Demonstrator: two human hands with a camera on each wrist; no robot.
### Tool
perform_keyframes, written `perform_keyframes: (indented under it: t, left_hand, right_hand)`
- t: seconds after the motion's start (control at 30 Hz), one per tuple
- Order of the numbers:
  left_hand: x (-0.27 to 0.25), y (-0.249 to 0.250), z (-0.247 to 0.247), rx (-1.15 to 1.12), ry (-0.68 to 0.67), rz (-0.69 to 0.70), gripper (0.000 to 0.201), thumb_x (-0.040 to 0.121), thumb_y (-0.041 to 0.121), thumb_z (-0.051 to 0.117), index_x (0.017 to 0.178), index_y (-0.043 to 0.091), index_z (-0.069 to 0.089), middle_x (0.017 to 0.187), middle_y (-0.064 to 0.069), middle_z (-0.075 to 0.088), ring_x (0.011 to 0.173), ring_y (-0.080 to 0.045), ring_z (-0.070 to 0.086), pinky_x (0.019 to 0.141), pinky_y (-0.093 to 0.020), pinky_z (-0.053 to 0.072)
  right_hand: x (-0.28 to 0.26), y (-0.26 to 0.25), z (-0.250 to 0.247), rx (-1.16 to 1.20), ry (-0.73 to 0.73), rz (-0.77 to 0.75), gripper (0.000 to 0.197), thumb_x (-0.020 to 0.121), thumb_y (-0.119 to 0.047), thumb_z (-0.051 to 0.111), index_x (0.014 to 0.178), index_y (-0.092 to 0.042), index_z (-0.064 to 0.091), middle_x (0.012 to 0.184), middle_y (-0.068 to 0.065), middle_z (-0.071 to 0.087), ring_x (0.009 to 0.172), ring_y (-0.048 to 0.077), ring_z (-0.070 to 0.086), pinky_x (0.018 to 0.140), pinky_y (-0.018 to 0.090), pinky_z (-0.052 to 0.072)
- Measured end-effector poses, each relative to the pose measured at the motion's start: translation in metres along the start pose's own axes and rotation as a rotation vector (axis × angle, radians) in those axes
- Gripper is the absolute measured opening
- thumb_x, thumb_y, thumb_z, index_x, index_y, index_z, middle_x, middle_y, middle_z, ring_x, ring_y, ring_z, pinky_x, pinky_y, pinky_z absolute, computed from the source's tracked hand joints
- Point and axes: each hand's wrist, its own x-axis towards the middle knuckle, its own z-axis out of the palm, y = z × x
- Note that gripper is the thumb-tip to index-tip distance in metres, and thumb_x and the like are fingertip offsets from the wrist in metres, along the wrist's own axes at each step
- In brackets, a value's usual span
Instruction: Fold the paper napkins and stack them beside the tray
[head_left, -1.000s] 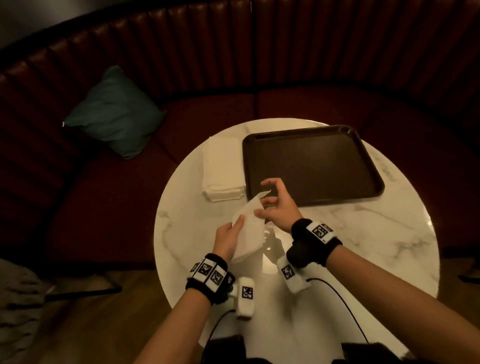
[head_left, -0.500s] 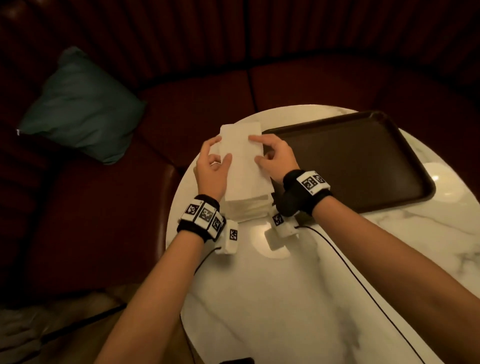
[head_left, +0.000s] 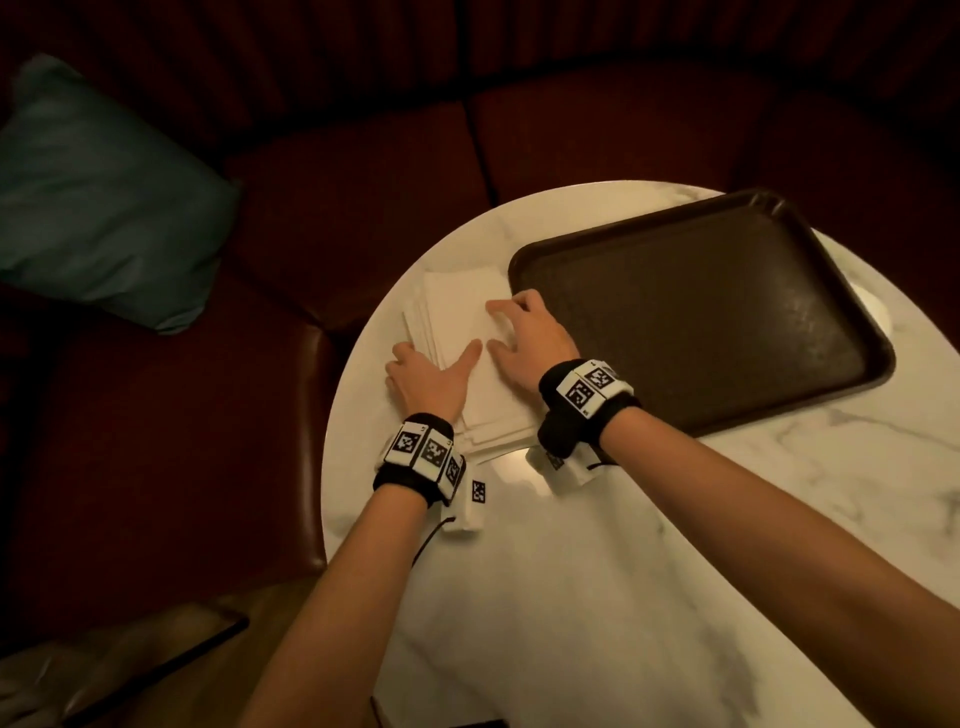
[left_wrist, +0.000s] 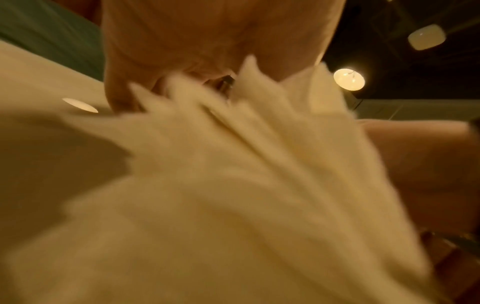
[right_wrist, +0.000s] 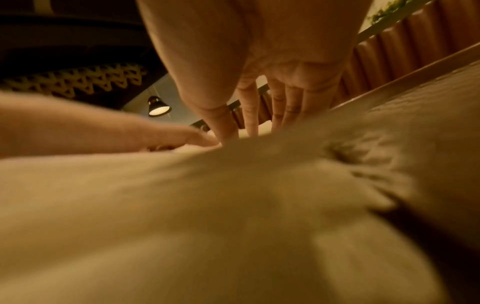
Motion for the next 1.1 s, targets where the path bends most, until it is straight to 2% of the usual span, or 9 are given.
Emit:
perform_keyframes:
  t: [0.2, 0.37, 0.47, 0.6, 0.7, 0.77, 0.87, 1.0, 1.1]
  left_hand:
    - [-0.004, 0.008, 0.0, -0.214, 0.005, -0.127, 0.072, 0.069, 0.033, 0.086, 0.122, 0.002, 0.048, 0.124, -0.014, 0.058, 0.11, -0.031, 0.059, 0.085, -0.028, 0.048]
    - [0.012, 0.019, -0.012, -0.368, -0.129, -0.29, 0.071, 0.055, 0.025, 0.092, 0.107, 0.008, 0.047, 0.11, -0.009, 0.062, 0.096, -0.03, 0.064, 0.085, -0.044, 0.057]
    - [0.012, 0.026, -0.015, -0.405, -0.212, -0.318, 0.083, 0.045, 0.024, 0.094, 0.113, 0.007, 0.05, 0.105, -0.013, 0.067, 0.087, -0.031, 0.069, 0.078, -0.048, 0.059]
    - [0.007, 0.029, -0.018, -0.422, -0.29, -0.337, 0.077, 0.054, 0.018, 0.091, 0.12, 0.004, 0.054, 0.101, -0.014, 0.07, 0.084, -0.031, 0.07, 0.073, -0.044, 0.06]
    - [0.003, 0.027, -0.025, -0.436, -0.287, -0.324, 0.073, 0.059, 0.013, 0.089, 0.122, 0.003, 0.053, 0.102, -0.015, 0.069, 0.084, -0.03, 0.07, 0.066, -0.039, 0.06]
    - [0.0, 0.025, -0.031, -0.447, -0.285, -0.31, 0.071, 0.061, 0.014, 0.088, 0.122, 0.004, 0.055, 0.101, -0.014, 0.07, 0.083, -0.029, 0.07, 0.059, -0.035, 0.058]
    - [-0.005, 0.02, -0.037, -0.462, -0.273, -0.276, 0.068, 0.063, 0.016, 0.088, 0.121, 0.006, 0.053, 0.103, -0.012, 0.069, 0.085, -0.027, 0.069, 0.063, -0.036, 0.057]
    - [-0.015, 0.027, -0.031, -0.577, -0.299, -0.194, 0.052, 0.07, 0.015, 0.085, 0.116, 0.008, 0.062, 0.102, -0.01, 0.071, 0.089, -0.026, 0.07, 0.068, -0.036, 0.058]
    - [-0.022, 0.041, -0.016, -0.7, -0.377, -0.163, 0.056, 0.072, 0.021, 0.084, 0.122, 0.011, 0.06, 0.109, -0.012, 0.071, 0.098, -0.029, 0.07, 0.08, -0.046, 0.058]
  right_hand:
    - [-0.009, -0.002, 0.008, -0.012, -0.05, 0.008, 0.054, 0.096, -0.032, 0.052, 0.146, -0.021, 0.034, 0.142, 0.005, 0.031, 0.11, 0.031, 0.056, 0.094, 0.04, 0.047]
    - [-0.008, 0.001, 0.008, 0.051, -0.048, 0.026, 0.054, 0.096, -0.031, 0.052, 0.146, -0.022, 0.035, 0.143, 0.003, 0.032, 0.112, 0.031, 0.055, 0.097, 0.038, 0.045]
    - [-0.008, 0.003, 0.01, 0.083, -0.079, 0.032, 0.053, 0.098, -0.029, 0.049, 0.148, -0.022, 0.031, 0.144, 0.004, 0.032, 0.115, 0.032, 0.053, 0.1, 0.04, 0.044]
    - [-0.012, 0.004, 0.012, 0.141, -0.125, 0.019, 0.056, 0.098, -0.023, 0.048, 0.15, -0.022, 0.026, 0.145, 0.006, 0.031, 0.118, 0.031, 0.051, 0.102, 0.041, 0.041]
    - [-0.018, 0.008, 0.011, 0.232, -0.109, -0.016, 0.06, 0.095, -0.022, 0.055, 0.149, -0.022, 0.03, 0.142, 0.008, 0.035, 0.122, 0.026, 0.048, 0.103, 0.034, 0.04]
    - [-0.024, 0.01, 0.008, 0.318, -0.045, -0.009, 0.061, 0.091, -0.027, 0.062, 0.145, -0.025, 0.035, 0.132, 0.009, 0.044, 0.112, 0.021, 0.051, 0.097, 0.032, 0.044]
    - [-0.034, 0.007, 0.002, 0.415, 0.002, 0.027, 0.065, 0.087, -0.038, 0.066, 0.143, -0.027, 0.034, 0.122, 0.007, 0.047, 0.1, 0.016, 0.052, 0.086, 0.03, 0.047]
    - [-0.037, 0.013, -0.008, 0.487, -0.015, 0.114, 0.067, 0.087, -0.049, 0.06, 0.144, -0.033, 0.027, 0.136, 0.009, 0.038, 0.126, 0.027, 0.039, 0.105, 0.045, 0.038]
    - [-0.039, 0.025, -0.025, 0.655, -0.052, 0.145, 0.068, 0.085, -0.06, 0.054, 0.142, -0.039, 0.024, 0.138, 0.006, 0.043, 0.122, 0.025, 0.049, 0.104, 0.048, 0.042]
